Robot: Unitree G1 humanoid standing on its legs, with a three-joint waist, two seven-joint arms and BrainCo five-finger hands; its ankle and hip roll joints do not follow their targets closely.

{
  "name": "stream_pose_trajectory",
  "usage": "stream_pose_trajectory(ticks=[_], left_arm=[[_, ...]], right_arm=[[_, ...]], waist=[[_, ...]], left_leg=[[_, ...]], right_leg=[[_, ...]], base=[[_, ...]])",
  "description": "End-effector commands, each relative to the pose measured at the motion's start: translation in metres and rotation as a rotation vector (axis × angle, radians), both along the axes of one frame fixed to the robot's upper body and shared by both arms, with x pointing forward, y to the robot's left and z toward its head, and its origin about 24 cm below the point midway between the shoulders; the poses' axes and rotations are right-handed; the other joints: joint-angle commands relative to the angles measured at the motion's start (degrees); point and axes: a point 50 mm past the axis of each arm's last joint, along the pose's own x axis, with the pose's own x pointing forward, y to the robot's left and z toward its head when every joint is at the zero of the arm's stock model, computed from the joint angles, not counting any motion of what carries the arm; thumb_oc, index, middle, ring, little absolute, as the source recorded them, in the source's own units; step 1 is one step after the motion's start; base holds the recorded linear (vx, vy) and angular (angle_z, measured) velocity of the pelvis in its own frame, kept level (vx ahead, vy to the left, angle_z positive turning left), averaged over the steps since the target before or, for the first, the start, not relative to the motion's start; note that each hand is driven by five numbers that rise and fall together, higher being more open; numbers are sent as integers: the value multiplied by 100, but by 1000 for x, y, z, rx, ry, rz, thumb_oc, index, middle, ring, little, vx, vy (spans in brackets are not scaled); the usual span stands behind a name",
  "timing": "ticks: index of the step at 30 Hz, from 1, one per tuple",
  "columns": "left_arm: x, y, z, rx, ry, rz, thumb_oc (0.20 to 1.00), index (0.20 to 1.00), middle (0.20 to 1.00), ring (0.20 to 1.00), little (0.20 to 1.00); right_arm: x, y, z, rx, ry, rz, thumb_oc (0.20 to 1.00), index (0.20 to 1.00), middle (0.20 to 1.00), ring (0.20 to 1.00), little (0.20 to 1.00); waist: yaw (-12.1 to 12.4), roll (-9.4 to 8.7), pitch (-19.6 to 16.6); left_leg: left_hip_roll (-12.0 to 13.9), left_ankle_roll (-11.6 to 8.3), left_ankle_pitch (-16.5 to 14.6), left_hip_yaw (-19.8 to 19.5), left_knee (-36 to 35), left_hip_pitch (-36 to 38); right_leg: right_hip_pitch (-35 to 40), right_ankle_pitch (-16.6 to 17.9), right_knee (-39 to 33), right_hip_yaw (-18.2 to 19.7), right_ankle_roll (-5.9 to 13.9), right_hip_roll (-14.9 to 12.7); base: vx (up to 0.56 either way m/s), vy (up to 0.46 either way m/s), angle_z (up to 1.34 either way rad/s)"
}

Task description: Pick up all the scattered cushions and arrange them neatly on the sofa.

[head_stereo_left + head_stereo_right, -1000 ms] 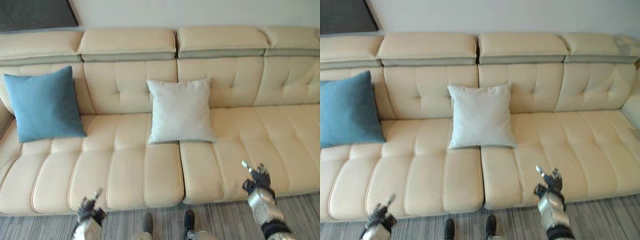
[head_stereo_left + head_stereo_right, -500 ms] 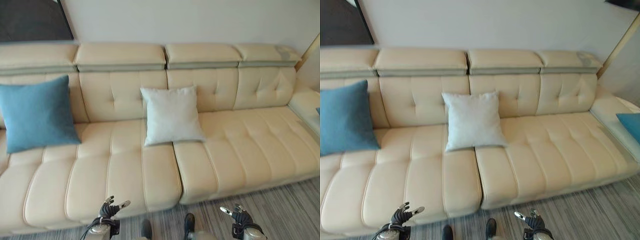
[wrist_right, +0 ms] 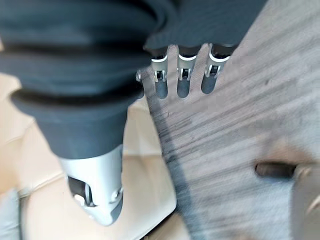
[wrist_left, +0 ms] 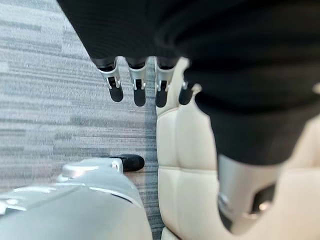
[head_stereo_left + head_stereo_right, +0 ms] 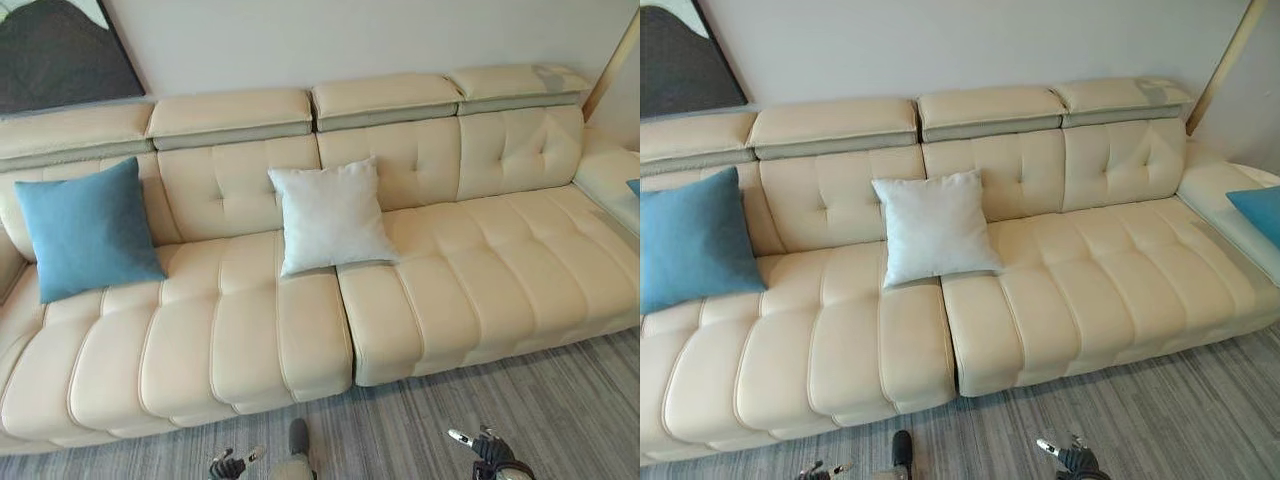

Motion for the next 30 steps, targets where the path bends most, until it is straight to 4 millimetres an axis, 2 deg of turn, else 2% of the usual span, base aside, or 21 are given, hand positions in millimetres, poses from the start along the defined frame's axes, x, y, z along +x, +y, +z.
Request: stream_pose_trajectory(ticks=[1, 2, 3, 4, 7, 10, 14, 19, 22, 25, 26, 27, 29, 30], left_arm=[[47, 12, 21, 33, -170, -16, 1000, 1000, 1000, 1000, 1000], [46, 12, 22, 30, -171, -21, 1000, 1000, 1000, 1000, 1000], [46, 12, 22, 30, -171, -21, 1000, 1000, 1000, 1000, 1000], [45, 11, 21, 22, -168, -21, 1000, 1000, 1000, 1000, 1000], [42, 7, 20, 2, -164, -25, 1000, 1000, 1000, 1000, 1000], [43, 2, 20, -4, -165, -56, 1000, 1000, 1000, 1000, 1000], [34, -2, 13, -5, -113, -73, 1000, 1000, 1000, 1000, 1000], [27, -2, 7, -4, -55, -77, 1000, 1000, 1000, 1000, 1000], [29, -3, 7, -2, -49, -95, 1000, 1000, 1000, 1000, 1000], [36, -3, 8, 12, -49, -138, 1000, 1000, 1000, 1000, 1000], [42, -3, 10, 21, -62, -147, 1000, 1000, 1000, 1000, 1000], [42, -3, 10, 21, -62, -147, 1000, 1000, 1000, 1000, 1000], [47, -1, 12, 35, -73, -165, 1000, 1000, 1000, 1000, 1000], [49, -1, 13, 37, -82, -167, 1000, 1000, 1000, 1000, 1000]], right_arm=[[49, 4, 23, -24, -165, 64, 1000, 1000, 1000, 1000, 1000], [46, 4, 21, -20, -154, 65, 1000, 1000, 1000, 1000, 1000], [46, 4, 21, -20, -154, 65, 1000, 1000, 1000, 1000, 1000], [43, 6, 18, -16, -134, 74, 1000, 1000, 1000, 1000, 1000], [37, 6, 15, -11, -109, 83, 1000, 1000, 1000, 1000, 1000], [33, 4, 14, -10, -98, 67, 1000, 1000, 1000, 1000, 1000], [29, 4, 10, -19, -72, 63, 1000, 1000, 1000, 1000, 1000], [24, 10, 5, 12, -52, 41, 1000, 1000, 1000, 1000, 1000], [19, 9, 2, 19, -35, 10, 1000, 1000, 1000, 1000, 1000], [12, 9, -1, 43, -19, -56, 1000, 1000, 1000, 1000, 1000], [15, 9, 0, 48, -33, -71, 1000, 1000, 1000, 1000, 1000], [15, 9, 0, 48, -33, -71, 1000, 1000, 1000, 1000, 1000], [17, 8, 0, 50, -41, -84, 1000, 1000, 1000, 1000, 1000], [17, 8, 0, 53, -43, -87, 1000, 1000, 1000, 1000, 1000]], waist=[[-118, -369, 337], [-126, -386, 300], [-124, -385, 300], [-113, -379, 226], [-133, -380, 139], [-223, -319, 79], [-245, -282, -11], [-318, -312, -62], [-373, -322, -54], [-539, -312, -42], [-596, -259, 25], [-588, -260, 15], [-664, -214, 92], [-688, -196, 152]], left_leg=[[-910, 104, -2022, 264, 77, 806], [-932, 157, -2207, 261, 233, 849], [-930, 157, -2220, 263, 251, 843], [-990, 216, -2443, 141, 360, 1001], [-1048, 292, -2863, 54, 553, 1376], [-987, 265, -2750, 105, 201, 1576], [-997, 290, -2744, 108, -220, 1813], [-1048, 358, -2811, 275, -296, 1871], [-1080, 395, -2837, 356, -296, 1878], [-1127, 481, -2897, 605, -296, 1876], [-1126, 547, -2948, 847, -296, 1889], [-1126, 547, -2946, 856, -296, 1878], [-1097, 593, -3012, 1131, -296, 1908], [-1075, 599, -3032, 1243, -296, 1942]], right_leg=[[680, 316, -1496, 126, 687, -397], [632, 326, -1496, 138, 692, -426], [633, 326, -1496, 140, 693, -426], [561, 340, -1496, 181, 694, -442], [506, 371, -1496, 250, 687, -442], [437, 429, -1496, 207, 702, -408], [421, 510, -1496, 245, 759, -389], [347, 658, -1496, 457, 864, -425], [302, 744, -1496, 569, 904, -451], [158, 912, -1460, 800, 1012, -514], [-29, 895, -1196, 875, 1093, -569], [-44, 900, -1196, 884, 1093, -568], [-273, 843, -767, 875, 1145, -625], [-353, 835, -613, 747, 1165, -674]], base=[[-228, -99, -2], [-97, -35, -2], [-86, -14, 7], [-74, 1, 14], [-77, 42, 3], [-74, 122, -17], [-39, 128, -1], [-52, 146, -16], [-60, 153, -30], [-68, 170, -37], [-69, 140, -52], [-76, 135, -68], [-68, 84, -96], [-75, 69, -101]])
